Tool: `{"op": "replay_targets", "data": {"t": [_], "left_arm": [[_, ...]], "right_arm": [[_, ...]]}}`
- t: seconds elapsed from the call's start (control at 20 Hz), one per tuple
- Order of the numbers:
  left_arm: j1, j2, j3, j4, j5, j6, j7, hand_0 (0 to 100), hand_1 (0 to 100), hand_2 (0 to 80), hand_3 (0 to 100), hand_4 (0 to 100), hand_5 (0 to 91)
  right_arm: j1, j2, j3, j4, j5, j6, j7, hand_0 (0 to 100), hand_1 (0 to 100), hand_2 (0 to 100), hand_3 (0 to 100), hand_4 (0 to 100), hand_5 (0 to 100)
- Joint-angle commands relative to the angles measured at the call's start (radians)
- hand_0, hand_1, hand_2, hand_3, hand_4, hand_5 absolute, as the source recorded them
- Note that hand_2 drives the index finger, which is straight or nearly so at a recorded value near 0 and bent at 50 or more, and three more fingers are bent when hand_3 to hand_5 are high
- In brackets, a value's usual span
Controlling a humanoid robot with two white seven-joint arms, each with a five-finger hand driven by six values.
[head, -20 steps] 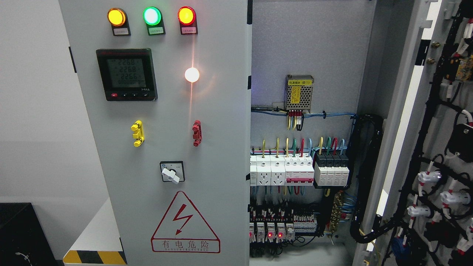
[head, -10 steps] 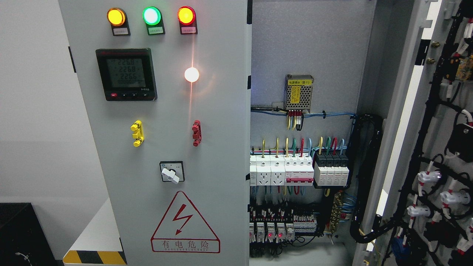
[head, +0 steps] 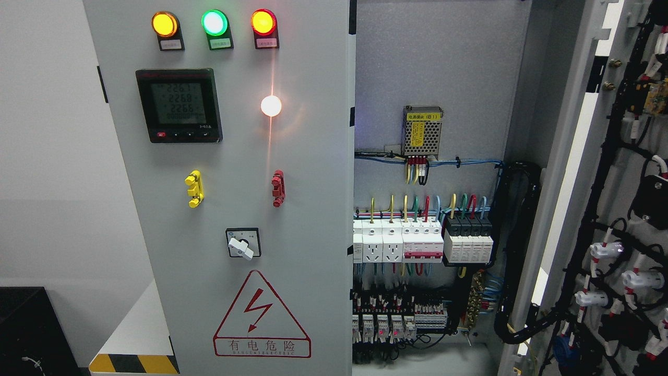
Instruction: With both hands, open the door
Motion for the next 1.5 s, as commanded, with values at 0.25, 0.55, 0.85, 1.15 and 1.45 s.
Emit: {"op": "replay_targets", "data": {"t": [0.25,0.55,0.85,1.15,1.45], "left_arm": [[0.008,-0.023,0.026,0.001,0.000,0.000,0.000,0,0,0.0,0,0,0.0],[0.008,-0.023,0.026,0.001,0.000,0.000,0.000,0,0,0.0,0,0,0.0],[0.008,-0.023,0.026,0.001,0.000,0.000,0.000,0,0,0.0,0,0,0.0],[0.008,-0.023,0.026,0.001,0.000,0.000,0.000,0,0,0.0,0,0,0.0],[0.008,-0.023,0.026,0.001,0.000,0.000,0.000,0,0,0.0,0,0,0.0]], "right_arm": [[0.102,-0.058,0.231,-0.760,0.002,0.000,-0.001,19,0,0,0,0,0],[0.094,-0.077,0.247,-0.995,0.002,0.000,-0.001,19,0,0,0,0,0],[0.065,-0.083,0.258,-1.167,0.000,-0.002,-0.001,19,0,0,0,0,0],[-0.054,-0.083,0.250,-1.167,0.002,-0.002,-0.001,19,0,0,0,0,0],[-0.221,-0.072,0.251,-1.167,0.002,0.001,-0.002,19,0,0,0,0,0]]}}
